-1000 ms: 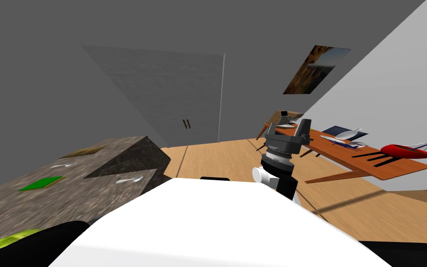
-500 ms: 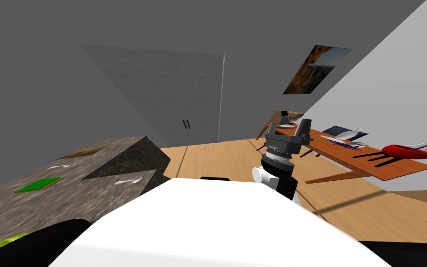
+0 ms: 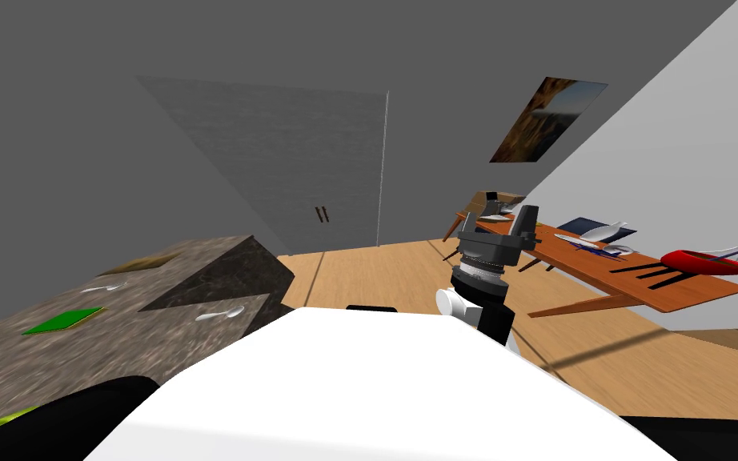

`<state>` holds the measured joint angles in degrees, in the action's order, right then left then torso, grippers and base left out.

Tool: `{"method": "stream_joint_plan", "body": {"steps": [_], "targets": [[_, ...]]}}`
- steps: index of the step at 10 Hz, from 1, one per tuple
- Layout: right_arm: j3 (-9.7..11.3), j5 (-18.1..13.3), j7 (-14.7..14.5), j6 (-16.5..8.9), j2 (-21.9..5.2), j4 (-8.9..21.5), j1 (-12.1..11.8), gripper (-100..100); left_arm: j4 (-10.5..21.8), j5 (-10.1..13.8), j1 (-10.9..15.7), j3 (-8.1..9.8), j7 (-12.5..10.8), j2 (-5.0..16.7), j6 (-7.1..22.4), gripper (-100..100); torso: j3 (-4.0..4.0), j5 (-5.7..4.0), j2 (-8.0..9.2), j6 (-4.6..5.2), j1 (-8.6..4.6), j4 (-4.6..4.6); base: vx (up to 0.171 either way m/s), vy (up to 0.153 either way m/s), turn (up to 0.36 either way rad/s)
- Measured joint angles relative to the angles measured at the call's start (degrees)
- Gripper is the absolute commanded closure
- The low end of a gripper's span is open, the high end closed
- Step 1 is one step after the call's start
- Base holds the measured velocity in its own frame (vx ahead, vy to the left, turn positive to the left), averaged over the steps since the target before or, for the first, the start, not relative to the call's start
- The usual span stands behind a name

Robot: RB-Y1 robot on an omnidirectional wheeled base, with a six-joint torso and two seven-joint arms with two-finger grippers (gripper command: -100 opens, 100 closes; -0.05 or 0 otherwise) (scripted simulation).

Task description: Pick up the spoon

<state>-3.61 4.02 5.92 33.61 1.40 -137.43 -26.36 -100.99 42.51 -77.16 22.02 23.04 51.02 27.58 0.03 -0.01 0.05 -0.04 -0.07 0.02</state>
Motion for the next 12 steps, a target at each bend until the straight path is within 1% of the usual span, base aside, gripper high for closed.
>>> {"method": "stream_joint_plan", "body": {"steps": [3, 4, 5, 6, 9, 11, 12], "targets": [[0.0, 0.0, 0.0, 0.0, 0.0, 0.0, 0.0, 0, 0.1, 0.0, 0.0, 0.08, -0.1, 0.0, 0.0, 100, 0.01, 0.1, 0.01, 0.05, 0.03, 0.01, 0.0, 0.0, 0.0], [0.0, 0.0, 0.0, 0.0, 0.0, 0.0, 0.0, 0, 0.1, 0.0, 0.0, 0.08, -0.1, 0.0, 0.0, 0, 0.01, 0.1, 0.02, 0.06, 0.03, 0.01, 0.0, 0.0, 0.0], [0.0, 0.0, 0.0, 0.0, 0.0, 0.0, 0.0, 0, 0.1, 0.0, 0.0, 0.08, -0.1, 0.0, 0.0, 100, 0.02, 0.1, 0.02, 0.06, 0.03, 0.01, -0.013, -0.001, 0.0], [0.0, 0.0, 0.0, 0.0, 0.0, 0.0, 0.0, 0, -0.7, -1.0, -0.6, -0.07, -1.4, 0.5, 0.0, 100, 0.03, 0.08, 0.05, 0.08, 0.01, 0.02, -0.017, 0.0, -0.004], [0.0, 0.0, 0.0, 0.0, 0.0, 0.0, 0.0, 0, -2.3, -2.9, -2.3, -0.3, -5.4, 2.4, -0.3, 100, 0.04, 0.05, 0.06, 0.07, -0.02, 0.02, -0.014, 0.0, 0.002], [0.0, 0.0, 0.0, 0.0, 0.0, 0.0, 0.0, 0, -3.3, -4.0, -3.2, -0.33, -7.8, 3.2, -0.3, 100, 0.03, 0.04, 0.04, 0.06, -0.03, 0.01, -0.013, 0.0, 0.003], [0.0, 0.0, 0.0, 0.0, 0.0, 0.0, 0.0, 0, -4.1, -4.8, -3.9, -0.38, -9.4, 4.0, -0.3, 100, 0.03, 0.03, 0.05, 0.05, -0.04, 0.01, -0.013, 0.0, 0.0]]}}
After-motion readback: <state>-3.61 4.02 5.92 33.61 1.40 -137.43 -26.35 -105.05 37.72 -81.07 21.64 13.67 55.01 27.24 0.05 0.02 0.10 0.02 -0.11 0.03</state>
